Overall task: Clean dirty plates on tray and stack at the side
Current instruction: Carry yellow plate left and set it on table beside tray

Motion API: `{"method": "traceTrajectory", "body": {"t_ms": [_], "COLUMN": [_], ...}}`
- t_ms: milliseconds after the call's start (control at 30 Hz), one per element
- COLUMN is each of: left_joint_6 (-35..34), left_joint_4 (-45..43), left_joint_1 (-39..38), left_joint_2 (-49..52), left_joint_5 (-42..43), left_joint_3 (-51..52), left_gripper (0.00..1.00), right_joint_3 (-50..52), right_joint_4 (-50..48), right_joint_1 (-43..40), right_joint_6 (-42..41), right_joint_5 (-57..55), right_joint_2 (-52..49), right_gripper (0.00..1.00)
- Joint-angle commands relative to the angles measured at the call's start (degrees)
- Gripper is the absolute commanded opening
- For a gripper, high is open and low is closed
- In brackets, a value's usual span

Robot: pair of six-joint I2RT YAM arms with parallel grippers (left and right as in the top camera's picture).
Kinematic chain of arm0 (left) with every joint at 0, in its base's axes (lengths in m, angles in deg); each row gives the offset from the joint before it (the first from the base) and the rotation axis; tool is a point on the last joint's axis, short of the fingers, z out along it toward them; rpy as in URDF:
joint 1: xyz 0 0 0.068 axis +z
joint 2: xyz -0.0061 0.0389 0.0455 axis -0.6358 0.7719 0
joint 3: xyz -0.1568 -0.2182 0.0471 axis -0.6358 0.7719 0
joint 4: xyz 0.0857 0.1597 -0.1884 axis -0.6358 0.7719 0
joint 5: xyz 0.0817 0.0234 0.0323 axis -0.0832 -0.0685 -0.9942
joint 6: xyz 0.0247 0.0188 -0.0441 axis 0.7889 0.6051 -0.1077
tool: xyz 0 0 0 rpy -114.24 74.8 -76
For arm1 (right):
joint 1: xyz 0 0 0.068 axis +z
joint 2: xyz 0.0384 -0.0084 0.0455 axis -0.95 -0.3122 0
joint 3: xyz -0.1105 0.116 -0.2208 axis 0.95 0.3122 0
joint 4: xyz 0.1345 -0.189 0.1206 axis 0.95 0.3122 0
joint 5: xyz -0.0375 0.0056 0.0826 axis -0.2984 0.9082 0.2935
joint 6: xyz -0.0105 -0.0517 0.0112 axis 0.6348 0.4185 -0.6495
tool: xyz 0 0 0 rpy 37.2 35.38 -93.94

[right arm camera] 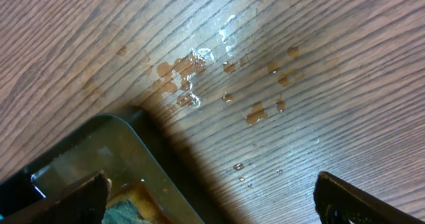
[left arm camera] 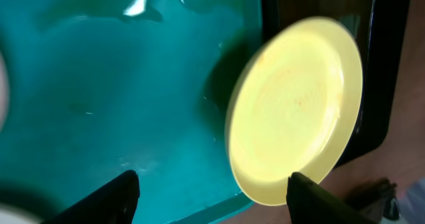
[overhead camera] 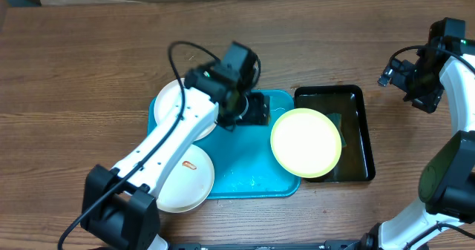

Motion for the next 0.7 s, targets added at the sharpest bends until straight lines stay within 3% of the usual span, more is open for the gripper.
{"method": "traceTrajectory", "body": {"t_ms": [0, 267, 667], "left_joint_6": [0.4, -2.3, -4.4], "left_joint_4": [-5.4, -16.3, -23.2], "left_joint_1": [-2.0, -3.0, -8.4], "left_joint_2": [-0.3, -0.3, -0.3], "left_joint_5": [6.5, 5.3, -1.9], "left_joint_3": [6.0, 13.1, 17.0], "left_gripper": [0.70, 0.66, 0.56], "right_joint_3": [0.2, 0.2, 0.2], "right_joint_4": [-0.2, -0.2, -0.2], "right_joint_1": [-0.1, -0.1, -0.1], "right_joint_6": [0.0, 0.0, 0.0], "right_joint_5": [-0.5, -0.5, -0.5], "right_joint_2": [1.3, 1.3, 1.3], "right_gripper": [1.00, 1.00, 1.00]}}
